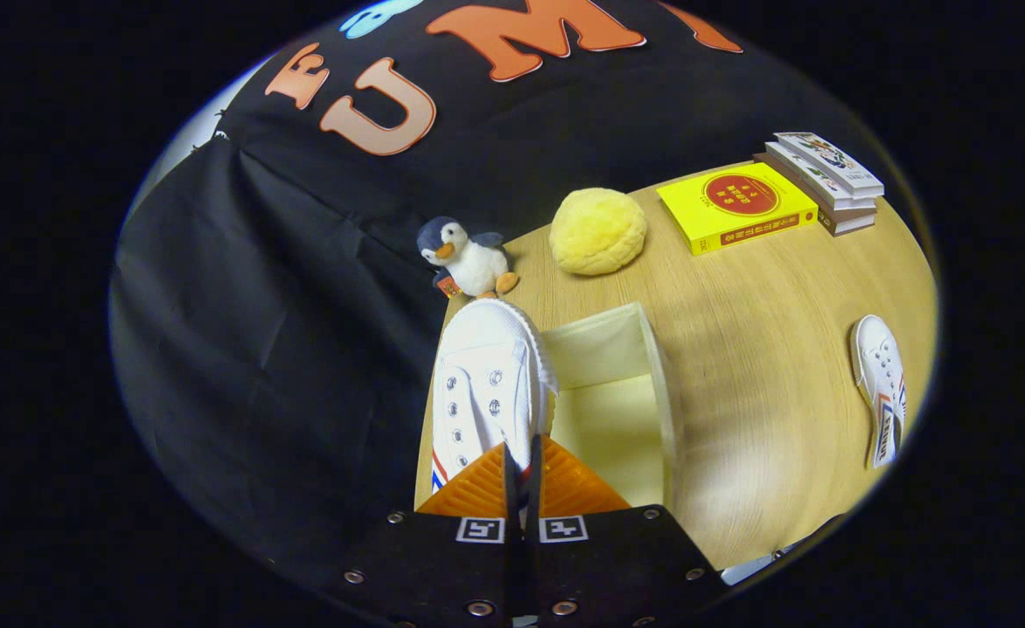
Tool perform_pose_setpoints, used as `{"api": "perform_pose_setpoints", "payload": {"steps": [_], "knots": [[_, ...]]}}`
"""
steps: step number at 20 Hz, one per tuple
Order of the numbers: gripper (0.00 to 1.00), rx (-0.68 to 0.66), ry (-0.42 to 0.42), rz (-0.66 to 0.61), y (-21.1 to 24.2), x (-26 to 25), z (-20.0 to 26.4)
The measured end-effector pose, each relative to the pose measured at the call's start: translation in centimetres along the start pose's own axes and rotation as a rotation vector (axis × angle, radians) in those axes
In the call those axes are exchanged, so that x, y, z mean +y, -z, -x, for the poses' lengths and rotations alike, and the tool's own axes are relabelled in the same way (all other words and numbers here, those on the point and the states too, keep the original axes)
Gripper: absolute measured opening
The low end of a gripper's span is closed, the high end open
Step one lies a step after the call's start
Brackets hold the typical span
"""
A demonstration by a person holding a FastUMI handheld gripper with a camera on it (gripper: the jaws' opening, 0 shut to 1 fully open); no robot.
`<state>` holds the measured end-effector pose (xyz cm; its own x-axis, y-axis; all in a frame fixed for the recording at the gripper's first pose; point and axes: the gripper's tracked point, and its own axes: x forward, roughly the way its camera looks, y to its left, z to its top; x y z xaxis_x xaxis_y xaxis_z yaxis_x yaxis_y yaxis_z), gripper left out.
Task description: Open the storage box then place both shoes into the box .Put the left shoe in first, then the right shoe, with the right side of both shoes facing outward in a uniform manner.
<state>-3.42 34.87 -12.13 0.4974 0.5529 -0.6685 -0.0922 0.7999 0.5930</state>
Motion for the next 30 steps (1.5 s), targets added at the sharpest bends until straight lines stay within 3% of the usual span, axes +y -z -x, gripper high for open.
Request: {"api": "perform_pose_setpoints", "payload": {"steps": [11, 14, 16, 19, 24, 30], "knots": [[0.00, 0.051, 0.079, -0.017, 4.0, -0.3, -6.3], [0.06, 0.059, 0.078, 0.029, 4.8, -0.4, -6.5], [0.30, 0.016, 0.040, 0.019, 3.3, 0.5, -5.8], [0.99, -0.041, 0.047, 0.017, 0.8, 0.1, -4.8], [0.98, -0.109, 0.009, 0.025, -2.6, -1.0, -0.3], [0.98, -0.176, 0.075, 0.025, -5.6, -8.3, 4.5]]}}
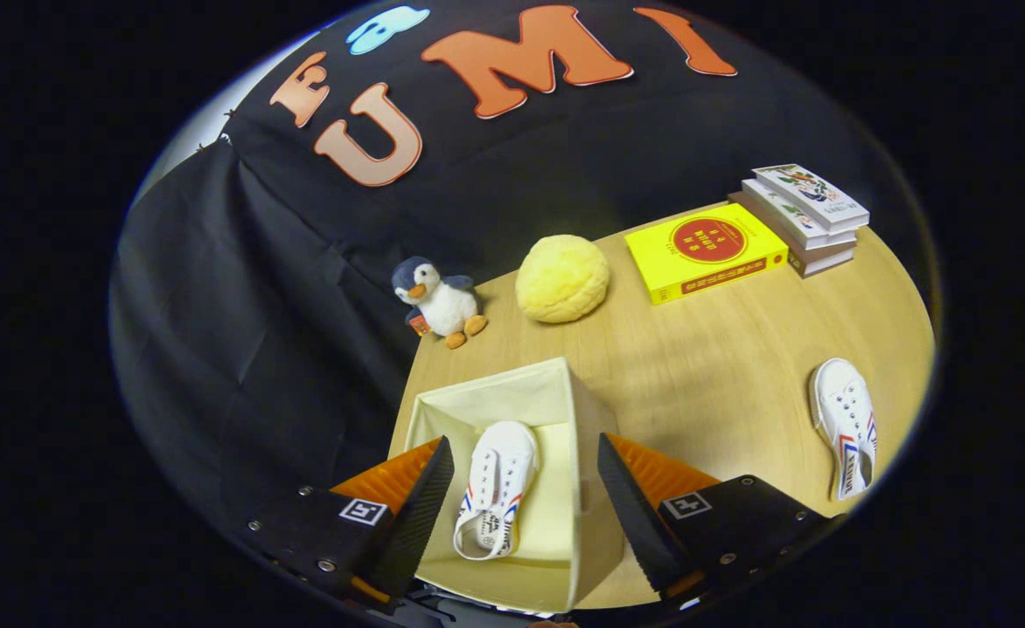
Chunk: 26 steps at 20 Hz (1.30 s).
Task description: Open the storage box then place both shoes into the box .Put the left shoe in first, then the right shoe, with the right side of both shoes facing outward in a uniform manner.
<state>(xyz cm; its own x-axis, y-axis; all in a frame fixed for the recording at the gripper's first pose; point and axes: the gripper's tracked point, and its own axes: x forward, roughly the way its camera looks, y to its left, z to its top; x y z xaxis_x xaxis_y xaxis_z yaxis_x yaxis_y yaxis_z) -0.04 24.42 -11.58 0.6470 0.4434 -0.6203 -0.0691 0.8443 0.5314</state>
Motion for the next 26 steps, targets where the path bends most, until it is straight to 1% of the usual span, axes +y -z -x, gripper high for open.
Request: {"api": "perform_pose_setpoints", "payload": {"steps": [6, 10, 15, 21, 26], "knots": [[0.99, 0.000, 0.120, -0.006, -1.0, -10.8, 2.5], [0.98, 0.029, 0.193, -0.009, -0.7, -17.8, 3.6], [0.98, 0.061, 0.258, -0.018, -0.1, -25.4, 5.2], [0.99, 0.117, 0.321, -0.031, 1.6, -32.7, 5.8], [0.99, 0.212, 0.346, -0.021, 4.4, -36.5, 5.5]]}}
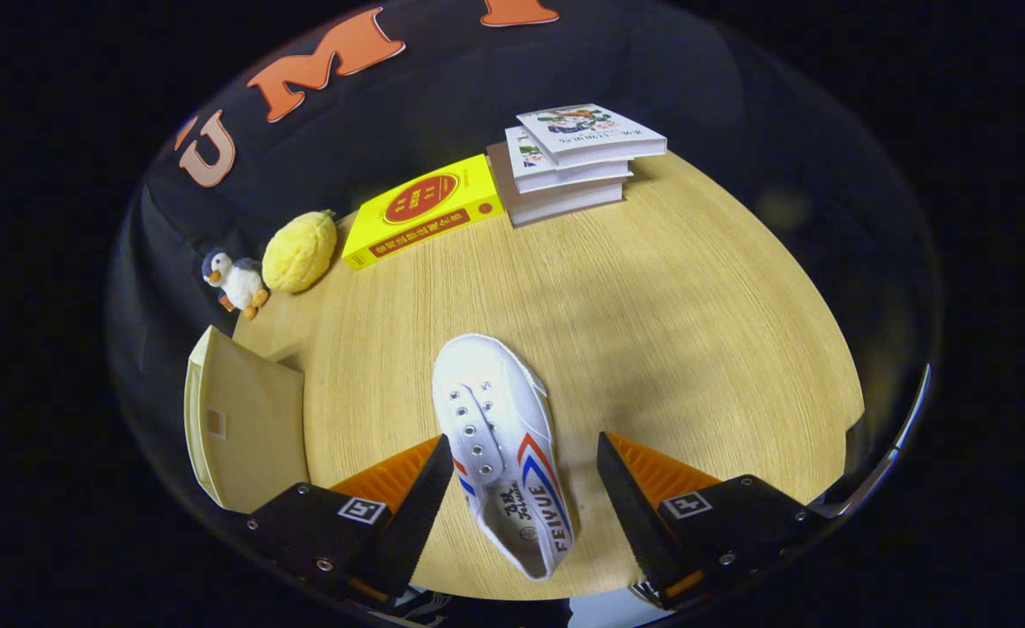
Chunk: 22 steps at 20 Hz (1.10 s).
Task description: Open the storage box then place both shoes into the box .Put the left shoe in first, then the right shoe, with the right side of both shoes facing outward in a uniform manner.
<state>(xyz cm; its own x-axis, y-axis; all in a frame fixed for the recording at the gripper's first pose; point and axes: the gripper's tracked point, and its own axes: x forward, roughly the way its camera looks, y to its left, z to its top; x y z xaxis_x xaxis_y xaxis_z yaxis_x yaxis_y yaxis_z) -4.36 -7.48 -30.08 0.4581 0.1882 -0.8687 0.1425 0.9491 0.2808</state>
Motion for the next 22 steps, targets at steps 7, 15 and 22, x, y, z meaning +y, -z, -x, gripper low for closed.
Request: {"api": "perform_pose_setpoints", "payload": {"steps": [7, 15, 22], "knots": [[0.85, 0.095, 0.045, 0.072, 1.9, -1.3, -2.4], [0.69, 0.182, 0.004, 0.196, 3.4, 1.0, -4.1], [0.27, 0.163, -0.040, 0.154, 2.5, 0.8, -4.4]]}}
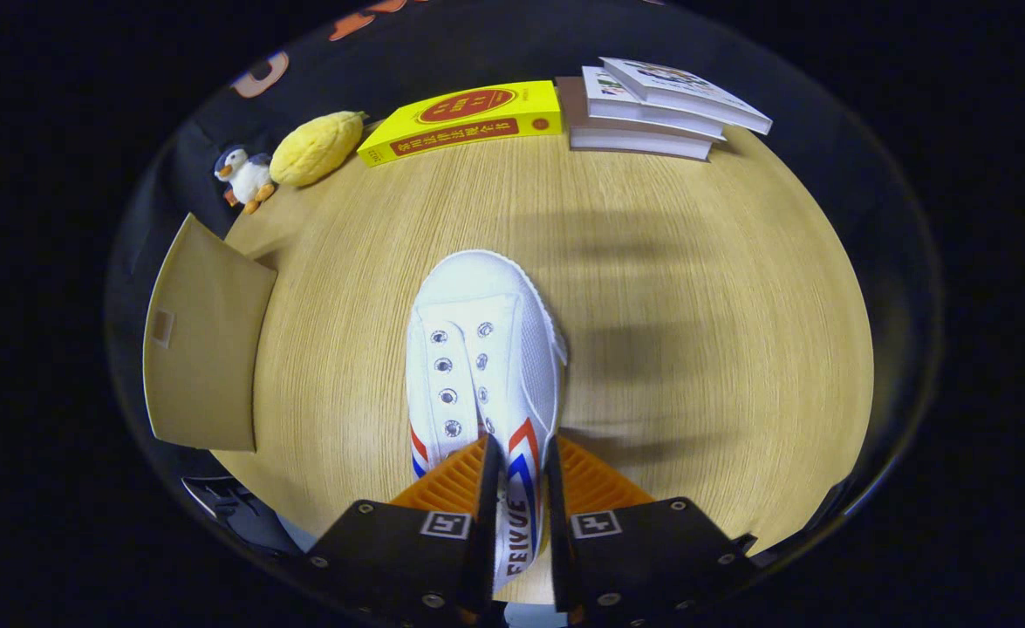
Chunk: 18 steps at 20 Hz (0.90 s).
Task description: Open the storage box then place both shoes into the box .Put the left shoe in first, then the right shoe, with the right side of both shoes facing outward in a uniform manner.
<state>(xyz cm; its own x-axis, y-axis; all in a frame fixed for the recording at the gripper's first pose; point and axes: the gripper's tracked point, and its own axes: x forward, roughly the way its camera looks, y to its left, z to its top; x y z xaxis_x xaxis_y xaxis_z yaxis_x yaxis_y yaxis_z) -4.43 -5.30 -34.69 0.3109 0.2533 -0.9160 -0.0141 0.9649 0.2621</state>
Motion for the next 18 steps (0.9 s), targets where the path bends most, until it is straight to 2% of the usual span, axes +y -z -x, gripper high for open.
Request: {"api": "perform_pose_setpoints", "payload": {"steps": [1, 3, 4, 7, 11, 18], "knots": [[0.09, -0.008, -0.023, -0.072, 0.0, 0.0, 0.0], [0.00, -0.045, -0.049, -0.136, -0.3, 0.1, 0.5], [0.00, -0.077, -0.066, -0.164, -0.6, 0.3, 1.0], [0.00, -0.143, -0.188, -0.287, -3.3, 3.1, 3.1], [0.00, -0.187, -0.158, -0.240, -5.1, 6.0, 6.0], [0.00, -0.231, -0.188, -0.170, -6.8, 16.6, 10.5]]}}
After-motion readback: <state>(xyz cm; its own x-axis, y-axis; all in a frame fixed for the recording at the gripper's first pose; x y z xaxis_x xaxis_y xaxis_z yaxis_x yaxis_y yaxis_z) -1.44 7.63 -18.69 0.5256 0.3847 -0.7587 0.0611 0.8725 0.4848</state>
